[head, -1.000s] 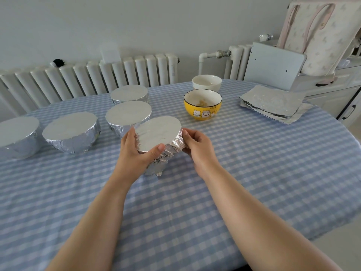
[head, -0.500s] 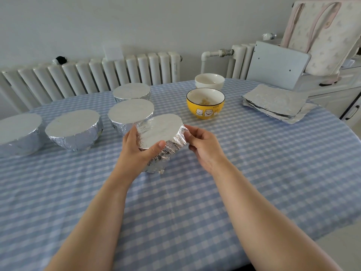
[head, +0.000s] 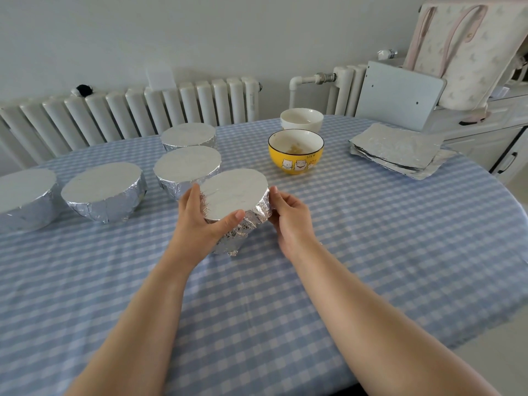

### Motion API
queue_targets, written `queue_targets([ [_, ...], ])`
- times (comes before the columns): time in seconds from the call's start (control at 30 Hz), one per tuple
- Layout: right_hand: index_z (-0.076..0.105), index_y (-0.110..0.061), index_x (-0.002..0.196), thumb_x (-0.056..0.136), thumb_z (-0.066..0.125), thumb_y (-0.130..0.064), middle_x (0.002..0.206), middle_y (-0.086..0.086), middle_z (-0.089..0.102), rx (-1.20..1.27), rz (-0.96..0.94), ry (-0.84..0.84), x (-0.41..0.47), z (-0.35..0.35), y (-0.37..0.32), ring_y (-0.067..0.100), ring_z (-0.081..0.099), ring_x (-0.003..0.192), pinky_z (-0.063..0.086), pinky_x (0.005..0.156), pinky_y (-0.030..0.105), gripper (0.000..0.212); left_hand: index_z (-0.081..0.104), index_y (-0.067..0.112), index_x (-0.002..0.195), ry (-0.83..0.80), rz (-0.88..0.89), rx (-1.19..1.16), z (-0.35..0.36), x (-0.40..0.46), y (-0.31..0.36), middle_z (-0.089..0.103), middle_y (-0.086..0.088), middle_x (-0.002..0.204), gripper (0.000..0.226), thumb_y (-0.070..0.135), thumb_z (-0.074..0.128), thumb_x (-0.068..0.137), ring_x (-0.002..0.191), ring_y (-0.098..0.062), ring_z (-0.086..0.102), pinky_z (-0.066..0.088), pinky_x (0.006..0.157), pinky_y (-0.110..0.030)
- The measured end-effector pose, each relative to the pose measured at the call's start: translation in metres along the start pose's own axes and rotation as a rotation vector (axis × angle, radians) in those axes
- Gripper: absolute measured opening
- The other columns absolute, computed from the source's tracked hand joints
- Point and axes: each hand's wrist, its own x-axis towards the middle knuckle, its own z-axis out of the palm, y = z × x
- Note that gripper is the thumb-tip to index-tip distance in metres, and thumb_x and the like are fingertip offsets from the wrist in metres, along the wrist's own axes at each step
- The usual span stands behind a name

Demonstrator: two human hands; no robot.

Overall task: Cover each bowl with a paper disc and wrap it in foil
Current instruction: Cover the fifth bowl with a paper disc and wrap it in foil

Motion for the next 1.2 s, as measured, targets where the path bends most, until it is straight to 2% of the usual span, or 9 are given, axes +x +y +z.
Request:
queue_targets([
  [0.13,0.071,-0.004,0.094,0.096,0.063,-0.026,0.09,0.009,0.073,-0.033,-0.018,0.005,-0.002,-0.001,-0.001,0.021,0.067,0.086,0.058,0.084,0.032,0.024,0.043,0.037,0.127,0.007,0.004,-0.004,0.001,0.0,0.0,0.035,0.007,0.135,0.088,0.068,0.075,0.052,0.126,-0.007,0.036,0.026,0.093,-0.007],
  [0.27,0.071,-0.011,0.087,0.091,0.066,-0.039,0.089,0.007,0.075,-0.06,-0.047,-0.043,-0.005,0.0,-0.001,0.023,0.07,0.091,0.056,0.092,0.037,0.028,0.043,0.03,0.135,0.006,-0.016,0.003,0.0,0.0,0.001,0.034,0.003,0.14,0.093,0.065,0.074,0.055,0.127,-0.009,0.035,0.026,0.094,-0.009],
  [0.4,0.072,-0.008,0.094,0.089,0.067,-0.043,0.086,0.005,0.074,-0.103,-0.061,-0.041,-0.001,0.002,0.002,0.019,0.069,0.087,0.055,0.094,0.04,0.036,0.044,0.031,0.132,0.016,-0.018,0.004,0.0,-0.001,0.001,0.035,0.005,0.137,0.098,0.074,0.068,0.048,0.129,-0.011,0.036,0.03,0.101,-0.019],
  [0.57,0.066,-0.005,0.094,0.093,0.066,-0.035,0.083,0.004,0.07,-0.076,-0.041,-0.006,0.004,0.001,0.003,0.017,0.065,0.081,0.056,0.085,0.031,0.03,0.041,0.039,0.125,0.01,-0.022,0.008,0.002,-0.001,0.003,0.032,0.008,0.136,0.088,0.071,0.073,0.05,0.133,-0.013,0.034,0.029,0.103,-0.022],
  [0.77,0.06,-0.01,0.084,0.096,0.064,-0.028,0.081,0.005,0.063,-0.081,-0.029,0.007,0.008,0.002,0.0,0.018,0.06,0.08,0.055,0.082,0.031,0.021,0.036,0.042,0.124,0.016,-0.041,-0.006,0.002,-0.002,0.005,0.028,0.009,0.137,0.09,0.075,0.07,0.047,0.131,-0.01,0.033,0.028,0.105,-0.023],
  [0.87,0.06,-0.011,0.081,0.096,0.063,-0.026,0.077,0.003,0.063,-0.085,-0.011,0.03,0.009,0.001,0.0,0.015,0.06,0.075,0.055,0.079,0.028,0.021,0.032,0.042,0.125,0.016,-0.035,0.002,0.003,-0.002,0.006,0.025,0.011,0.136,0.084,0.063,0.074,0.055,0.131,-0.008,0.03,0.026,0.104,-0.022],
  [1.0,0.063,-0.012,0.081,0.096,0.064,-0.025,0.072,-0.001,0.065,-0.117,0.005,0.051,0.012,0.002,-0.003,0.014,0.06,0.071,0.054,0.081,0.03,0.02,0.032,0.024,0.147,0.032,-0.046,0.017,0.005,-0.002,0.008,0.022,0.013,0.135,0.113,0.067,0.073,0.051,0.128,-0.004,0.028,0.025,0.104,-0.02],
  [1.1,0.065,-0.01,0.086,0.096,0.065,-0.023,0.079,0.005,0.065,-0.111,0.015,0.065,0.012,0.005,-0.005,0.018,0.059,0.076,0.054,0.086,0.035,0.016,0.032,0.019,0.148,0.04,-0.049,0.016,0.006,-0.002,0.007,0.023,0.013,0.135,0.108,0.059,0.073,0.057,0.129,-0.006,0.03,0.026,0.104,-0.021],
  [1.2,0.067,-0.011,0.089,0.095,0.065,-0.024,0.086,0.008,0.066,-0.116,0.031,0.101,0.011,0.006,-0.004,0.02,0.059,0.079,0.055,0.087,0.039,0.015,0.033,0.023,0.145,0.04,-0.058,0.018,0.006,-0.002,0.006,0.025,0.01,0.138,0.109,0.063,0.083,0.057,0.132,-0.009,0.033,0.028,0.105,-0.022],
])
